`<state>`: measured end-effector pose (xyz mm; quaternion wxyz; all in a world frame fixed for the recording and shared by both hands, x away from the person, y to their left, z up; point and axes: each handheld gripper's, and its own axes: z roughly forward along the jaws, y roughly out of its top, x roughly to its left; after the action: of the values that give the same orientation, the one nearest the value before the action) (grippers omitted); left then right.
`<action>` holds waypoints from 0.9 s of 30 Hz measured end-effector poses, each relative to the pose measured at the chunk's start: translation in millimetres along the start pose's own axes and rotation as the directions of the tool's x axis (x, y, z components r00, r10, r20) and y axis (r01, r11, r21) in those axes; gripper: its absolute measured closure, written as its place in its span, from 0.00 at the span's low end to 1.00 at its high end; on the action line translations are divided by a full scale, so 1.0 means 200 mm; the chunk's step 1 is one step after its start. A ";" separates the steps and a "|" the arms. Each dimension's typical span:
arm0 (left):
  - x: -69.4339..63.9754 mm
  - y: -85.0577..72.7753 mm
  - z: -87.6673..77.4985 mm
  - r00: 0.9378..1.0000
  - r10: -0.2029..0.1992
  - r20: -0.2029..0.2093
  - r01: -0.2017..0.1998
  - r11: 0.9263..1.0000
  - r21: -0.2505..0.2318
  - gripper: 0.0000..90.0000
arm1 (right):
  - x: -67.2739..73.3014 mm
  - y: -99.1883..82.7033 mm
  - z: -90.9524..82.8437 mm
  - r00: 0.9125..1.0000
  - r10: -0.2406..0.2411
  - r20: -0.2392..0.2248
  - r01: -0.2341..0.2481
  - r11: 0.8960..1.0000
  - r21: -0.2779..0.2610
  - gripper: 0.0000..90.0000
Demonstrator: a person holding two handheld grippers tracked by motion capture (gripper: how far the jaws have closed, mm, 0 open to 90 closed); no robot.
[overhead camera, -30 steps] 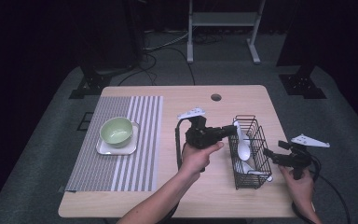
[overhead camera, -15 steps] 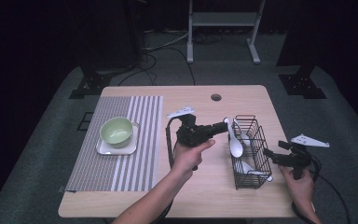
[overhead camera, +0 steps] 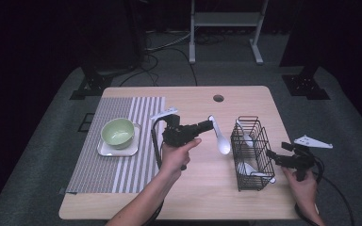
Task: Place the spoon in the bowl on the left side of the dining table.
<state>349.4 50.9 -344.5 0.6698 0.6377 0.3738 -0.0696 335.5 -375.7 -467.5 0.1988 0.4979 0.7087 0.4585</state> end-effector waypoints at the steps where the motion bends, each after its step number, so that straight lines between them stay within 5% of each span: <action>1: 0.01 0.00 -0.02 1.000 0.000 -0.003 0.000 1.000 -0.004 0.96 | 0.00 0.00 0.00 1.000 -0.001 0.000 0.001 1.000 0.000 0.16; 15: 0.16 0.02 -0.23 0.995 -0.034 -0.090 0.029 0.998 -0.058 0.96 | 0.00 0.00 0.01 1.000 0.000 0.010 0.000 1.000 0.008 0.16; 27: 0.25 0.00 -0.33 0.990 -0.076 -0.122 0.065 0.994 -0.088 0.96 | 0.00 0.00 0.01 1.000 0.003 0.019 -0.003 1.000 0.010 0.16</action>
<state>357.9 128.9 -367.9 0.6684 0.5985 0.4400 -0.0373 336.6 -375.7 -468.0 0.2023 0.5043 0.7082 0.4507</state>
